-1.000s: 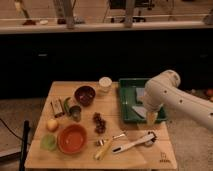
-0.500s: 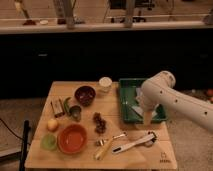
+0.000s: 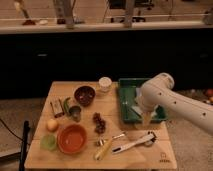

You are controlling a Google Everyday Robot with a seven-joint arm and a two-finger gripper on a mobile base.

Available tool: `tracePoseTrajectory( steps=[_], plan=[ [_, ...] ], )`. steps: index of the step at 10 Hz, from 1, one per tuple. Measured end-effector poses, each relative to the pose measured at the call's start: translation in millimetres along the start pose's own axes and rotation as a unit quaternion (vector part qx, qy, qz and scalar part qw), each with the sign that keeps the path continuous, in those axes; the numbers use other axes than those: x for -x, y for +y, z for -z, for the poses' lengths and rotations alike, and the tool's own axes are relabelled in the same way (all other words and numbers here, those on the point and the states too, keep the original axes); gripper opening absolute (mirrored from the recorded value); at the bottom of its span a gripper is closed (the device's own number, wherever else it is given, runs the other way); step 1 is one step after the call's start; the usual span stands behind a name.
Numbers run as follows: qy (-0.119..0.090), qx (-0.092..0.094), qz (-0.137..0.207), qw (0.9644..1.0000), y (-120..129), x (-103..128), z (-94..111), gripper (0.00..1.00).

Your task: Wipe purple bowl with towel

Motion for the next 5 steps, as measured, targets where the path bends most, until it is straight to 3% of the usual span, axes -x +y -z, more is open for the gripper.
tracePoseTrajectory(
  steps=[5],
  plan=[
    [-0.013, 0.003, 0.004, 0.9999, -11, -1, -19, 0.8]
  ],
)
